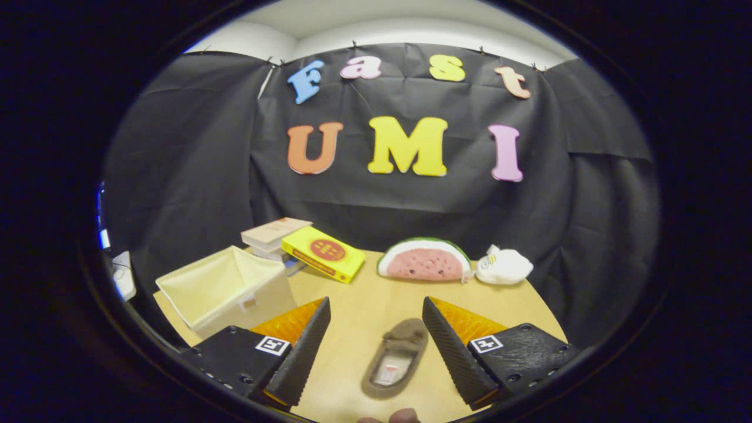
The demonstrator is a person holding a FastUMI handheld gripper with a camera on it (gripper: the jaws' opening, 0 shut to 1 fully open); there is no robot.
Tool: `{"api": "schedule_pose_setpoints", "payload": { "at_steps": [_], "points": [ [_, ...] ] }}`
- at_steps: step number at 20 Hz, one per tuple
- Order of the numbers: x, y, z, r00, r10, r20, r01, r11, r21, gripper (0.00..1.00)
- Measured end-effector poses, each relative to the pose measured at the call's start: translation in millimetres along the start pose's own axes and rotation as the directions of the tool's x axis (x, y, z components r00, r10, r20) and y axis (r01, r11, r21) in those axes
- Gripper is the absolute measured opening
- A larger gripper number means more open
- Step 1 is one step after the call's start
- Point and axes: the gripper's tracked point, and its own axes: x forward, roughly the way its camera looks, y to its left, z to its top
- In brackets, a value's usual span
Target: Open the storage box then place both shoes into the box .Put the left shoe in first, then the right shoe, with the right side of both shoes facing outward in a uniform manner.
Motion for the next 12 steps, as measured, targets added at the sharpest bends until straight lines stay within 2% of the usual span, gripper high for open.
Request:
{"api": "schedule_pose_setpoints", "payload": {
  "at_steps": [2,5,8,12],
  "points": [
    [13,-28,-27,0.996,-0.068,-0.063,0.066,0.998,-0.024,0.95],
    [32,-38,-64,0.984,-0.056,-0.169,0.063,0.997,0.038,0.96],
    [50,-46,-98,0.956,-0.046,-0.29,0.085,0.989,0.124,0.96],
    [66,-48,-130,0.918,-0.047,-0.394,0.11,0.984,0.138,0.96]
  ]
}}
